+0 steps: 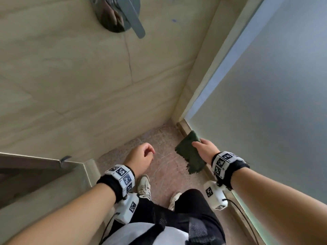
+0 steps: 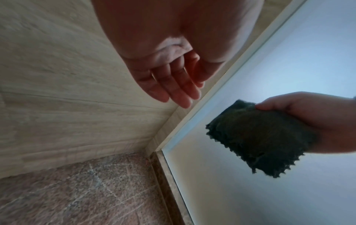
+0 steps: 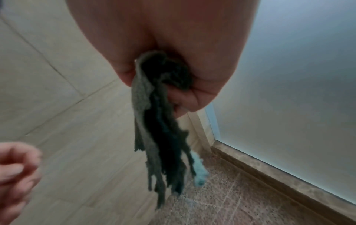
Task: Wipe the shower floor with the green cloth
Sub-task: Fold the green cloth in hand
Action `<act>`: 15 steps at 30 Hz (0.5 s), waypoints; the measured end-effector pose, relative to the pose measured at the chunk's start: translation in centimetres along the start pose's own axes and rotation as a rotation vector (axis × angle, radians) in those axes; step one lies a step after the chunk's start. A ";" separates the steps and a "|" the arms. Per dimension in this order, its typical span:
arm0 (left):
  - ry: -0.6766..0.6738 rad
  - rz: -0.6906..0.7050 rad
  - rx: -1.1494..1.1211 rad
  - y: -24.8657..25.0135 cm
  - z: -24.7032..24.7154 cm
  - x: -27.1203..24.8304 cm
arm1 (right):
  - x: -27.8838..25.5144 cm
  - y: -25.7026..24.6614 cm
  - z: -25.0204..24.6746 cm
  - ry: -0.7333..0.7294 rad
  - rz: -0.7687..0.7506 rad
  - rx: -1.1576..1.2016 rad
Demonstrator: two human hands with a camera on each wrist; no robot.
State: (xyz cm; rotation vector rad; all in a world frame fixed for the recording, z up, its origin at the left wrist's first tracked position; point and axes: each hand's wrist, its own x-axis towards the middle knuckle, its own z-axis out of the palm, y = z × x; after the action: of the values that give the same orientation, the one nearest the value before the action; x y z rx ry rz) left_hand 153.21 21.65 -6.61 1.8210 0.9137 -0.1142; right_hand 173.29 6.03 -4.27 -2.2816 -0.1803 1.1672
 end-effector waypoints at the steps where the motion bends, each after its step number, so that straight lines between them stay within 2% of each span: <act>1: 0.015 -0.019 0.033 0.3 0.1 0.1 | 1.0 -0.1 -0.6 0.003 -0.001 -0.023; 6: 0.079 -0.094 0.133 0.7 2.3 2.0 | 6.3 -0.1 -3.3 -0.036 -0.029 -0.130; 12: 0.205 -0.122 0.131 -0.2 7.9 6.3 | 13.7 2.1 -3.9 -0.099 -0.071 -0.247; 15: 0.154 -0.131 0.173 -2.3 11.0 9.1 | 17.4 4.1 -2.7 -0.108 -0.083 -0.257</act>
State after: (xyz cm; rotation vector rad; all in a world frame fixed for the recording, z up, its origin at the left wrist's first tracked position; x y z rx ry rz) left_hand 161.72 17.69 -17.58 1.9491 1.1624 -0.1410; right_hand 185.51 7.75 -17.49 -2.4040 -0.4870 1.2879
